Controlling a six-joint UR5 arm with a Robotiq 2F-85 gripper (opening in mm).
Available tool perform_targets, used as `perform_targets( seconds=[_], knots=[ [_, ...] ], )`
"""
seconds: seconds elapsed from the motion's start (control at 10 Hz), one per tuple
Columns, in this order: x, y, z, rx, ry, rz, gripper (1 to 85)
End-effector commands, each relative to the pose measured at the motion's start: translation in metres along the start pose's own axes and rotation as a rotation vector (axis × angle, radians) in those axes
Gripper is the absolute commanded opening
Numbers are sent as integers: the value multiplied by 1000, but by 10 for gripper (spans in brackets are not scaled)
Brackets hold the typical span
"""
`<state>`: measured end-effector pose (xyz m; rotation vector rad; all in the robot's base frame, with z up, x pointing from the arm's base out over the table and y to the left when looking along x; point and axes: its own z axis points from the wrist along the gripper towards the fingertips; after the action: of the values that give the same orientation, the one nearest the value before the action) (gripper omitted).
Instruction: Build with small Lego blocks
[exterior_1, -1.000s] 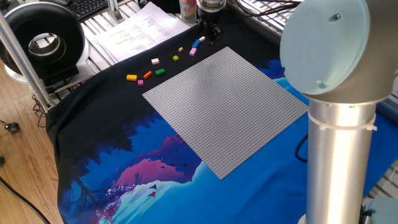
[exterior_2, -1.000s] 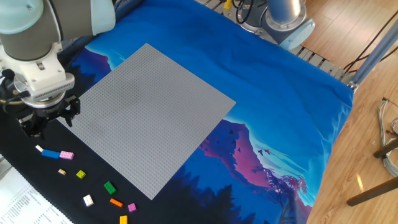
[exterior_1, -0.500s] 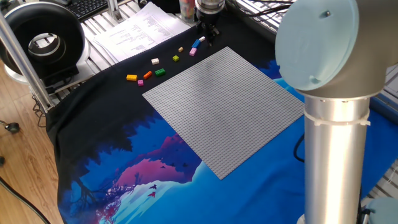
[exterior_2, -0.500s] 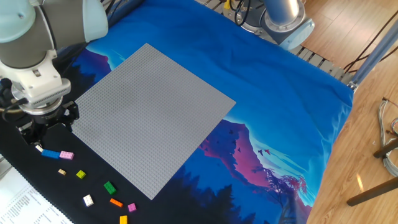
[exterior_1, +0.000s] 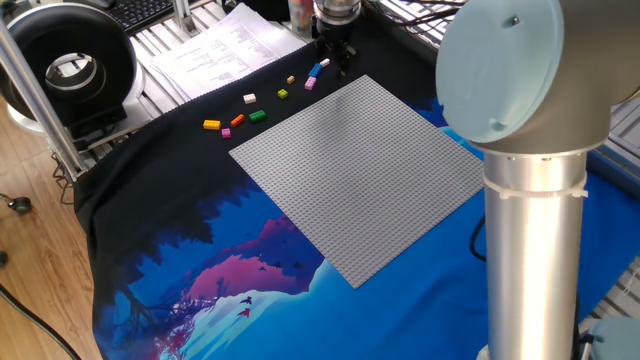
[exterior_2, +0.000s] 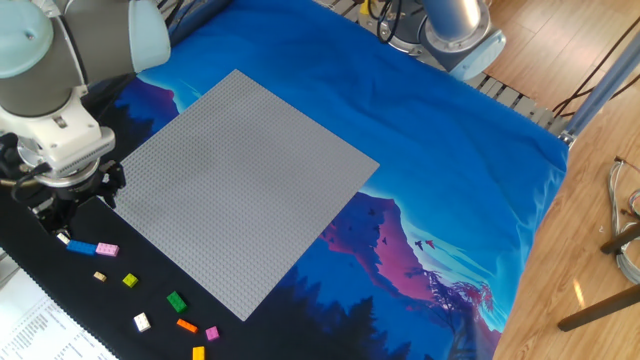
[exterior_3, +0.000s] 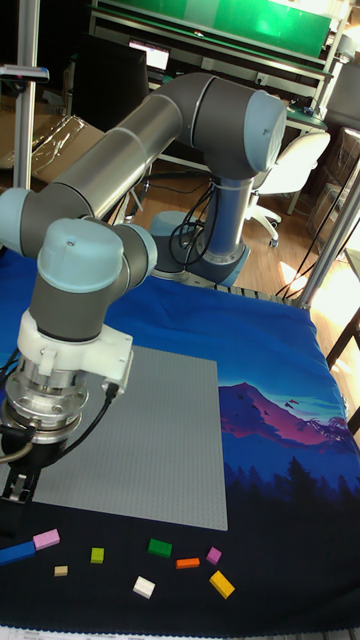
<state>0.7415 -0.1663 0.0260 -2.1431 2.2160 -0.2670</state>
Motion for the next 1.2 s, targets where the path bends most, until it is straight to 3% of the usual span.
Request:
perform_targets(
  seconds=[0.0,0.1,0.2,0.5,0.8,0.9,1.1],
  knots=[
    [-8,-6,2,18,-39,-61,707],
    [-9,-13,1,45,-39,-95,710],
    [-3,-22,1,79,-6,-157,710],
    [-16,-21,-1,79,-41,-239,707],
    [-15,-22,3,78,-47,-218,643],
    [-20,-20,11,64,-83,-199,640],
    [-16,-21,15,63,-67,-184,647]
  ],
)
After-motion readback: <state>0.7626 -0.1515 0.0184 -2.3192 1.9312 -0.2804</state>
